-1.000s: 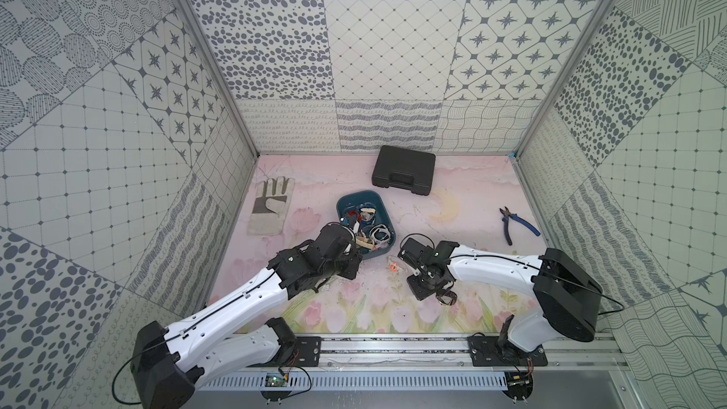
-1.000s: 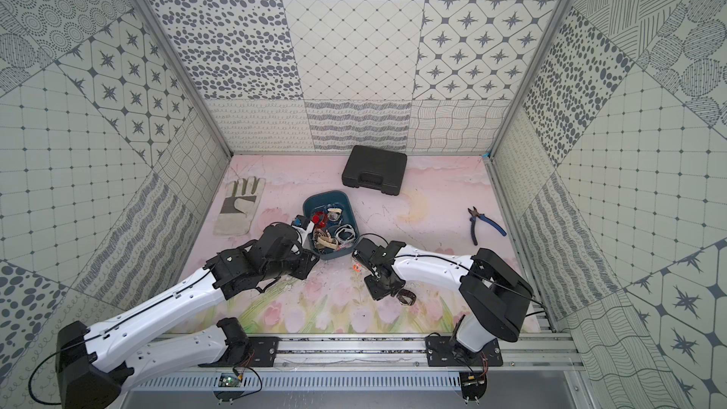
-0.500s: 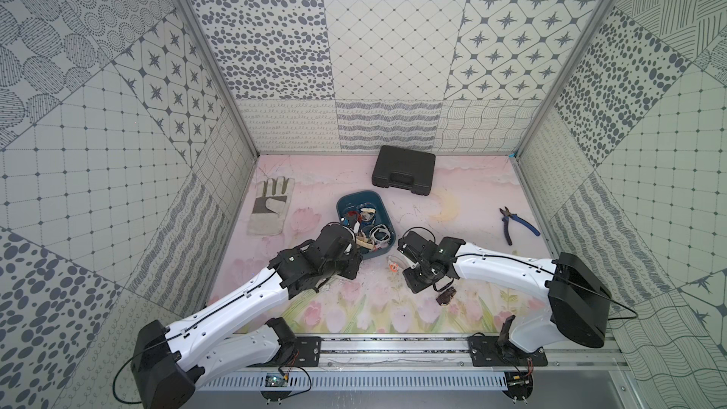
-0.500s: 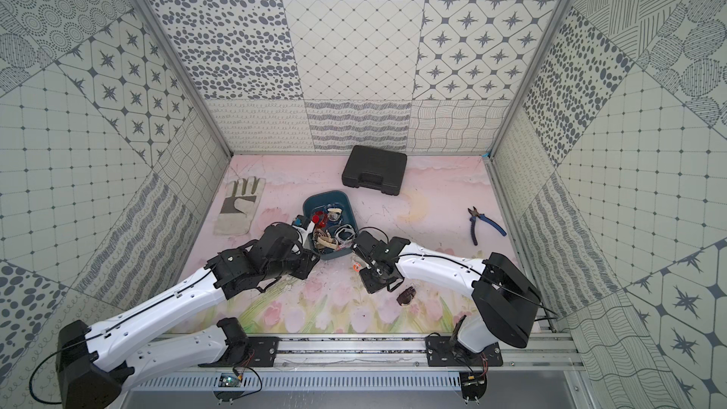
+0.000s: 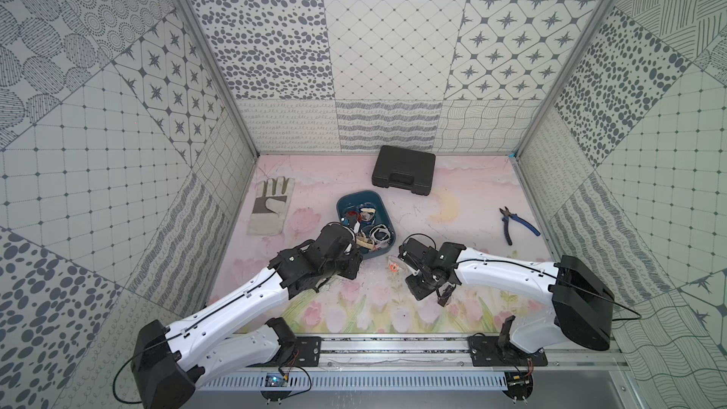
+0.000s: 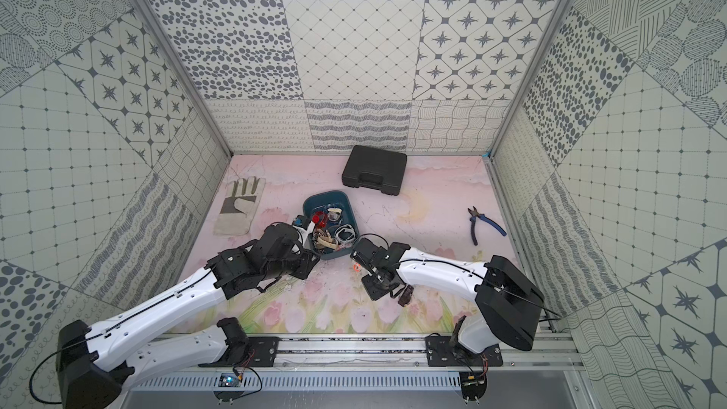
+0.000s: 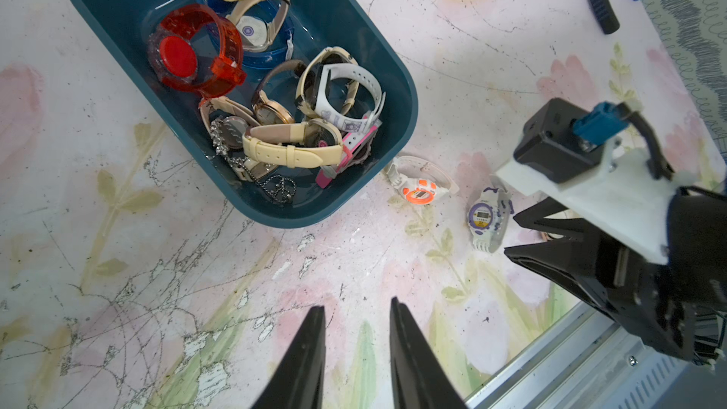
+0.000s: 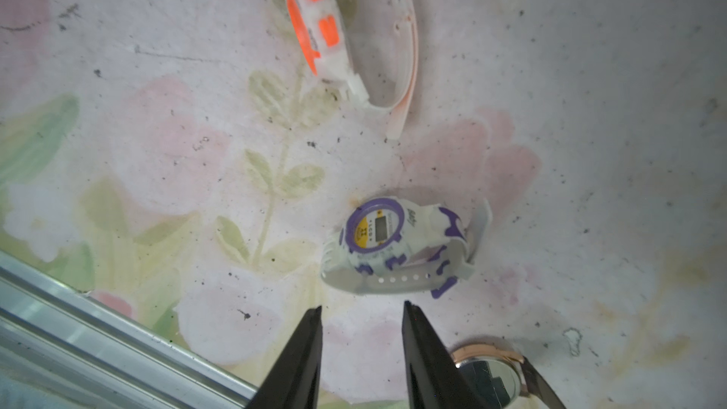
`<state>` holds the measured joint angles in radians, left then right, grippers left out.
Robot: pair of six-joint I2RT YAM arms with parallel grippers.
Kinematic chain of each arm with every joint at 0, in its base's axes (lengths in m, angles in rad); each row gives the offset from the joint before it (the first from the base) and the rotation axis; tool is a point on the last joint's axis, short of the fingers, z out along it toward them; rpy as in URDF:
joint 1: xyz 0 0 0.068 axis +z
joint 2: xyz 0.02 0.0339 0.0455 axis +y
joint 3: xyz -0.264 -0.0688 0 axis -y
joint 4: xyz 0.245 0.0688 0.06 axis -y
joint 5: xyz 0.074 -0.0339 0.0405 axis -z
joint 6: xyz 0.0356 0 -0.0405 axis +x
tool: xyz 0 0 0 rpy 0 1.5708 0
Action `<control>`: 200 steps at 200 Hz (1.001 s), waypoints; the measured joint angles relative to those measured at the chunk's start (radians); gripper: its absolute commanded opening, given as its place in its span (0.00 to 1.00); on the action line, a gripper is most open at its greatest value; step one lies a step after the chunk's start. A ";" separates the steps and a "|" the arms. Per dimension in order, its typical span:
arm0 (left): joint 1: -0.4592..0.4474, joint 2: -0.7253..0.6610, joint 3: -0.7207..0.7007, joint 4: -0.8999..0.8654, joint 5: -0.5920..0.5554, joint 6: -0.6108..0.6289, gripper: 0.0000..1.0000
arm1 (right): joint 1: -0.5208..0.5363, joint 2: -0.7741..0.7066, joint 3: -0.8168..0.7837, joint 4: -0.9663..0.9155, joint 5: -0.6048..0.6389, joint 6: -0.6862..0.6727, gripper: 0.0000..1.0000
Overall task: Put the watch into the storage box
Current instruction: Adjust the watch at the center of the board, then pick up the watch at the center of the board.
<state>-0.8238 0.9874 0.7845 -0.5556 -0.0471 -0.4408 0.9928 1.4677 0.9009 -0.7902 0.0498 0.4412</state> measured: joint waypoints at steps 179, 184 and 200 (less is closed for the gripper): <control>0.000 -0.008 -0.008 0.011 0.011 0.000 0.33 | -0.100 0.088 0.000 0.013 0.032 0.053 0.39; 0.000 -0.008 -0.008 0.012 0.011 0.000 0.33 | -0.102 0.098 0.000 0.016 0.030 0.053 0.39; 0.000 -0.008 -0.008 0.013 0.011 0.000 0.33 | -0.108 0.117 0.000 0.020 0.028 0.053 0.38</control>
<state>-0.8238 0.9791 0.7765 -0.5423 -0.0360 -0.4408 0.8852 1.5852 0.9012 -0.7700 0.0780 0.4938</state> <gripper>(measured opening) 0.329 0.387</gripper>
